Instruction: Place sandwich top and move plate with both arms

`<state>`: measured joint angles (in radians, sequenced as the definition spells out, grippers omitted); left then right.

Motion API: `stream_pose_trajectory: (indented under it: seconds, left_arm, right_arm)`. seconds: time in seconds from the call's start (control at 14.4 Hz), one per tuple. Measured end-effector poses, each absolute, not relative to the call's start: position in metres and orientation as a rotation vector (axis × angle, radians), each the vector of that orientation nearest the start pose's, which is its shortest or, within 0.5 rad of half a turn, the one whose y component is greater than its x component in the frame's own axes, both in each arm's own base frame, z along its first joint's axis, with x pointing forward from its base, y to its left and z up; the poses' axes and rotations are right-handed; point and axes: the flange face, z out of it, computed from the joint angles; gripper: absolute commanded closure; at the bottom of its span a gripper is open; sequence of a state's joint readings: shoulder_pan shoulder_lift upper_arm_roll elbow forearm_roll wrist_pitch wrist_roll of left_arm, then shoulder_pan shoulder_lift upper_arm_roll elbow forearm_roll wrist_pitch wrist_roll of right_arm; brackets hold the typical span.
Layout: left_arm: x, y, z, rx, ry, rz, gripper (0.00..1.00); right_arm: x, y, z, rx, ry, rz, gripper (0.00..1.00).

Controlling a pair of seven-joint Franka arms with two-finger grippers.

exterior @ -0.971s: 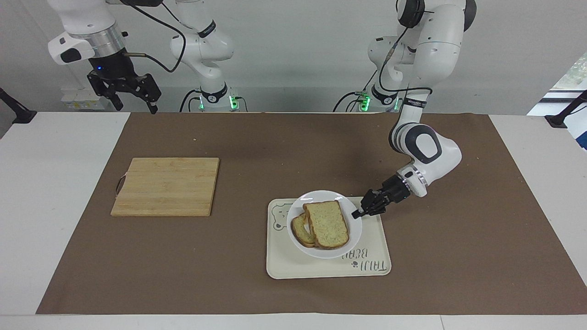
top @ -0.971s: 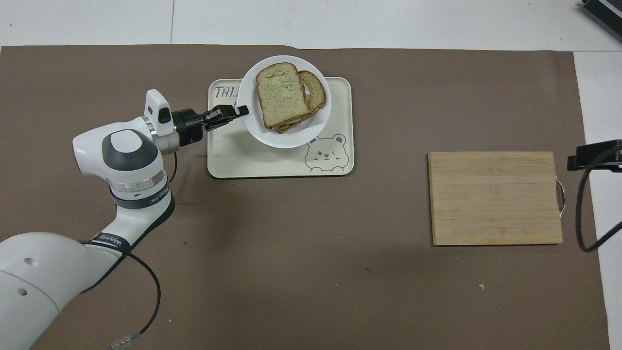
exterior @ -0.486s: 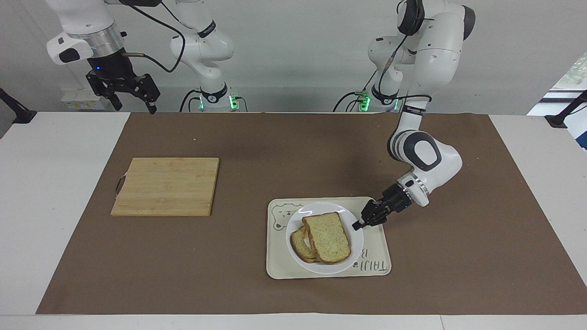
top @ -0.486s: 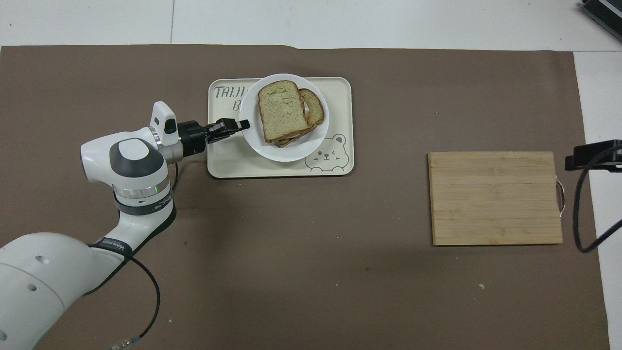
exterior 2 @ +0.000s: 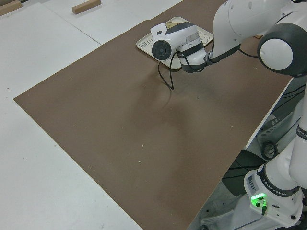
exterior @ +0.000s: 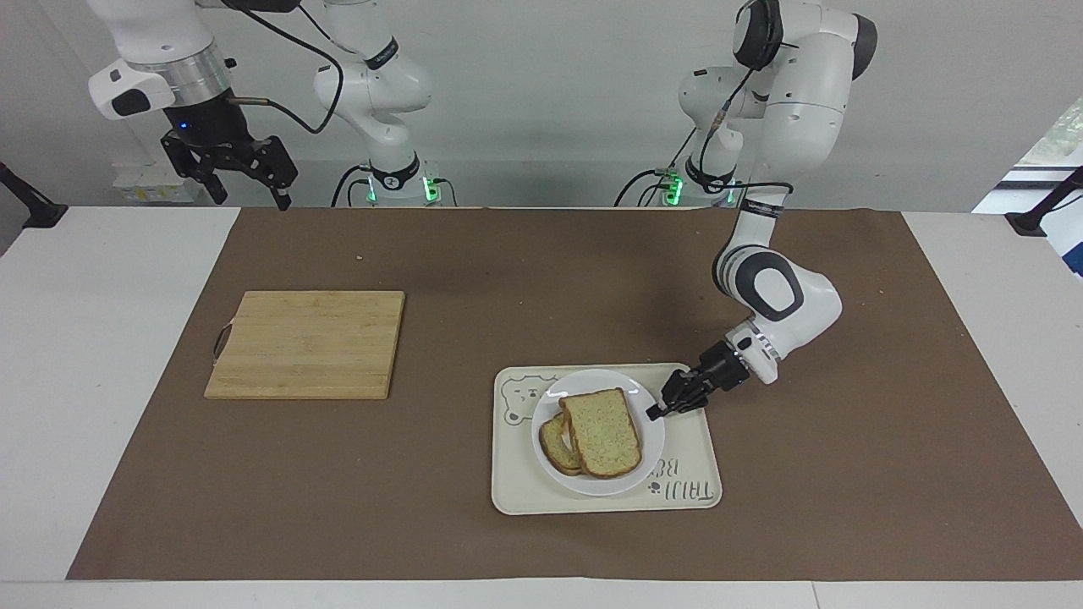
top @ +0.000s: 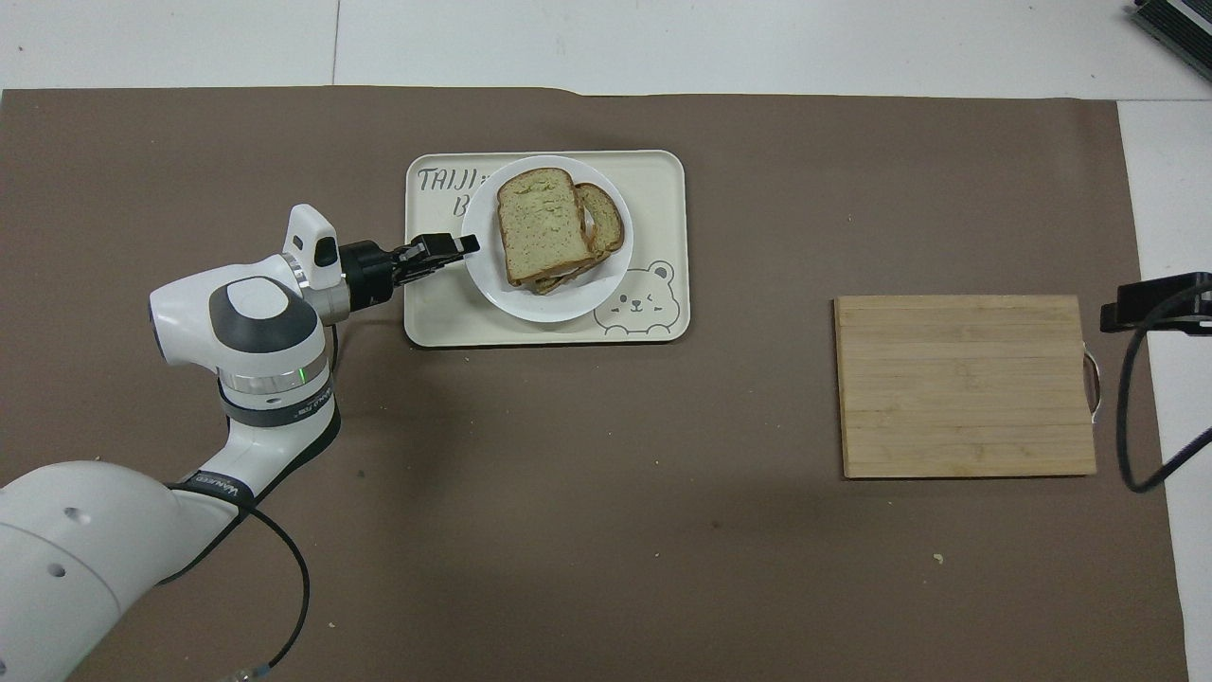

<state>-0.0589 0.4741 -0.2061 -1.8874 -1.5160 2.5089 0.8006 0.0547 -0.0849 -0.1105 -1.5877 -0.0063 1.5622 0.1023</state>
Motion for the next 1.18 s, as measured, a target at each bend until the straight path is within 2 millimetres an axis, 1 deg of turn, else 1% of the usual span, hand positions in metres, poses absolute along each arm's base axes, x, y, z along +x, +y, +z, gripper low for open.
stream_pose_trajectory:
  seconds: [0.07,0.21,0.49,0.69,0.97,1.18]
  left_arm:
    - [0.628,-0.15,0.276,2.17,0.24,0.431,0.0]
    - [0.631,-0.146,0.293,2.223,0.166,0.47,0.0]
    - [0.637,-0.122,0.332,2.286,0.076,0.56,0.0]
    - [0.636,-0.104,0.36,2.322,0.025,0.624,0.0]
    - [0.635,-0.089,0.397,2.387,-0.093,0.701,0.0]
    - [0.635,-0.076,0.43,2.474,-0.202,0.745,0.0]
  right_arm:
    - [0.526,-0.033,0.661,-3.126,0.248,-0.092,0.0]
    - [0.526,-0.033,0.661,-3.126,0.248,-0.092,0.0]
    - [0.526,-0.033,0.661,-3.126,0.248,-0.092,0.0]
    - [0.526,-0.033,0.661,-3.126,0.248,-0.092,0.0]
    - [0.526,-0.033,0.661,-3.126,0.248,-0.092,0.0]
    - [0.526,-0.033,0.661,-3.126,0.248,-0.092,0.0]
